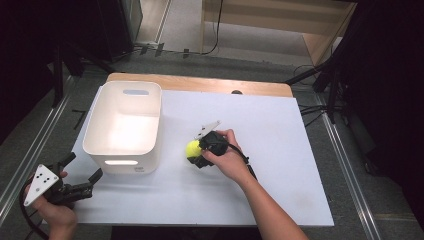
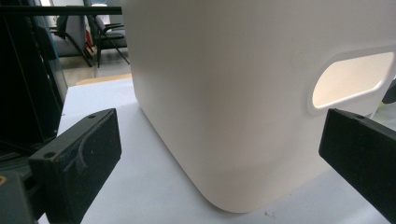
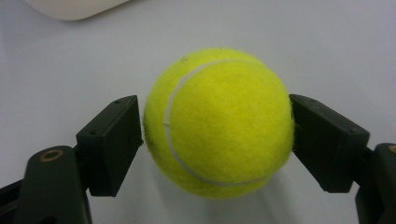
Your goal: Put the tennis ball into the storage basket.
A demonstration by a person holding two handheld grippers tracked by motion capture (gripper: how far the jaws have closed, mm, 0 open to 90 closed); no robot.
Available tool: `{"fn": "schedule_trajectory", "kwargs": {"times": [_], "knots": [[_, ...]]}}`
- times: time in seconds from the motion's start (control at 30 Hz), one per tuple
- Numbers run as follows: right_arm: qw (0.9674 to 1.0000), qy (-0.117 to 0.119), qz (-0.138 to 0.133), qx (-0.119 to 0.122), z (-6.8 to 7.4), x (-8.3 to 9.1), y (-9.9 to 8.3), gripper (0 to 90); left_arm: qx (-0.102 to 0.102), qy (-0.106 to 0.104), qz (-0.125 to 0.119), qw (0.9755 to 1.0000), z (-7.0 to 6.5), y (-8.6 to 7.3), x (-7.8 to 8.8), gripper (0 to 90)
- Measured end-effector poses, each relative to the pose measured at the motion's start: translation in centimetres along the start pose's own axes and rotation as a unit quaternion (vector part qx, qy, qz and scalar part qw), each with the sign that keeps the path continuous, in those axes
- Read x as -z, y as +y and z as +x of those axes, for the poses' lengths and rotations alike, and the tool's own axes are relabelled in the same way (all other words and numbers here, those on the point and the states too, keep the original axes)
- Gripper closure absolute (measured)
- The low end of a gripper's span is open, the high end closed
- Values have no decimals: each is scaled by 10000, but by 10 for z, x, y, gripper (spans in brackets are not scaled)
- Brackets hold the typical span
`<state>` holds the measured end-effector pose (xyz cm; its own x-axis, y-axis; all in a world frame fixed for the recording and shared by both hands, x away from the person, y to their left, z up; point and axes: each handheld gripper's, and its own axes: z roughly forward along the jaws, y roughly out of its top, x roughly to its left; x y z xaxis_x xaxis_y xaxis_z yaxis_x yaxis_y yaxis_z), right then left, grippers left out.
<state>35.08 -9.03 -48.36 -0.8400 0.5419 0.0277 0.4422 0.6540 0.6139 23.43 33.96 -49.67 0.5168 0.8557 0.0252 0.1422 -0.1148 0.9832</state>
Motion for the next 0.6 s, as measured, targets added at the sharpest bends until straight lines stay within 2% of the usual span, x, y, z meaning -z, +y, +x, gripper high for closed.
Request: {"fn": "schedule_trajectory", "kwargs": {"times": [0.2,0.6], "knots": [[9998,-163,31,-50,0,-3,0,218,5,1,4,10000,0,0,0,0],[9997,-219,25,-102,1,-5,0,229,15,-5,5,10000,0,0,-1,0]]}}
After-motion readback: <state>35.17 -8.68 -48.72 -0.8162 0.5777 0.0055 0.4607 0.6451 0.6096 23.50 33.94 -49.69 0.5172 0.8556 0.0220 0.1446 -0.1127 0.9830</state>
